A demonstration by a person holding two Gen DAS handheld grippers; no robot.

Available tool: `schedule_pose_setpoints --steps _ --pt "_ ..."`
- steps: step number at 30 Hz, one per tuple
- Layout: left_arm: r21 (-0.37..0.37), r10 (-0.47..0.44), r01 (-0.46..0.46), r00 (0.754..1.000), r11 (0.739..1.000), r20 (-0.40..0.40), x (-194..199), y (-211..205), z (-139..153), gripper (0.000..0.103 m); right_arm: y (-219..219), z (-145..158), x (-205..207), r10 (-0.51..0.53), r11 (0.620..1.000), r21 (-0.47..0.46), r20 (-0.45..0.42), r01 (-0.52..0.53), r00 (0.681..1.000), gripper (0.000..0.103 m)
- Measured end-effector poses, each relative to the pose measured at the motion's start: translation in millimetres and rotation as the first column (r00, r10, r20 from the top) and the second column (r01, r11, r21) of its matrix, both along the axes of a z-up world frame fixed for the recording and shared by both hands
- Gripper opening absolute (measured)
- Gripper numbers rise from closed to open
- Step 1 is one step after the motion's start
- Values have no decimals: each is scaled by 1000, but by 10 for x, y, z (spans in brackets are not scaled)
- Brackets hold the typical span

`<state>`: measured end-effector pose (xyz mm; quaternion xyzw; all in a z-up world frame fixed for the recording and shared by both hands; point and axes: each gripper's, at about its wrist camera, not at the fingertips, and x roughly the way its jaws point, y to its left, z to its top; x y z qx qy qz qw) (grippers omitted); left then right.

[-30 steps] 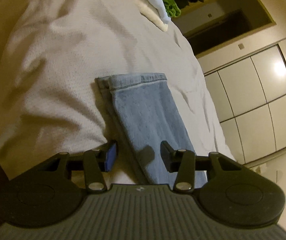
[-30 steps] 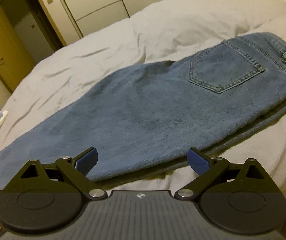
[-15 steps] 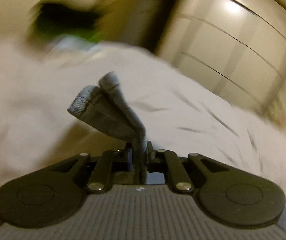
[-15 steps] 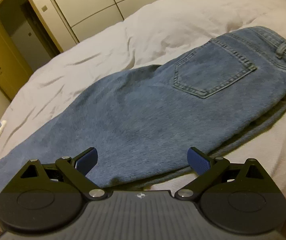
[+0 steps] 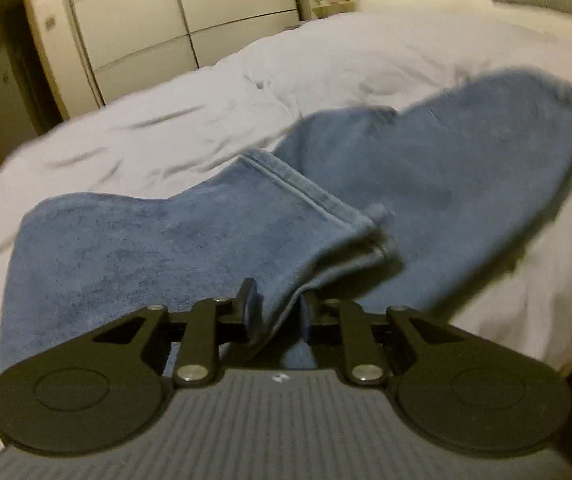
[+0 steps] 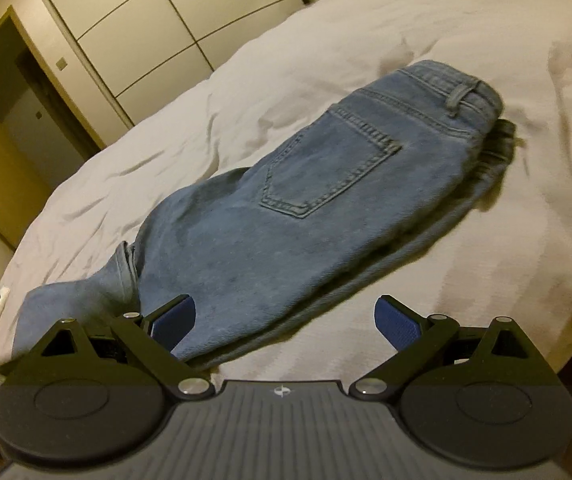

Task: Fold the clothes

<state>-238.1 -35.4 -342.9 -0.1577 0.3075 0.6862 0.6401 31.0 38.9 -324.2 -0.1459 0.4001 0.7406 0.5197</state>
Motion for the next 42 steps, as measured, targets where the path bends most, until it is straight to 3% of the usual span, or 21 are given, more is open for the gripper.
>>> schedule_pose_setpoints --steps 3,8,11,13,14,19,21,24,27,29,33,36,39,42 --pt "-7 4 -3 999 1000 40 -181 -130 177 29 -41 46 91 -4 1000 8 -32 5 999 98" --pt "-31 83 -79 985 996 150 -722 -305 520 29 -38 49 79 15 1000 -16 -221 -19 975 98" --pt "-49 130 -122 968 991 214 -1046 -410 726 27 -9 -11 -85 67 995 -43 -372 -89 926 90" --pt "-68 166 -153 952 986 258 -1261 -463 786 27 30 -75 -249 99 987 -68 -443 -144 891 72" --pt "-81 187 -170 941 982 281 -1368 -477 759 27 53 -119 -344 108 982 -85 -472 -167 875 68" --pt "-116 252 -224 883 968 396 -1804 -559 658 27 210 -386 -764 72 948 -205 -606 -243 792 67" --pt "-119 254 -225 879 967 402 -1874 -551 620 27 275 -474 -915 50 937 -237 -636 -257 770 67" --pt "-126 255 -223 876 967 410 -1946 -525 566 27 360 -580 -1104 16 923 -291 -624 -251 781 65" --pt "-132 254 -218 871 967 420 -2002 -482 521 27 427 -699 -1257 -17 911 -339 -601 -236 799 49" --pt "-134 251 -214 871 968 422 -2030 -452 509 28 461 -738 -1331 -18 914 -340 -583 -224 812 49" --pt "-148 251 -207 877 967 409 -2027 -387 486 30 510 -708 -1453 36 939 -273 -523 -208 851 45" --pt "-154 247 -201 886 967 393 -1968 -354 482 31 548 -685 -1545 74 954 -222 -474 -200 878 8" --pt "-157 224 -174 884 972 410 -1909 -306 528 31 551 -515 -1563 125 974 -120 -424 -192 897 7" --pt "-138 165 -116 892 984 420 -1771 -187 623 31 491 -77 -1416 183 982 99 -312 -160 932 6"
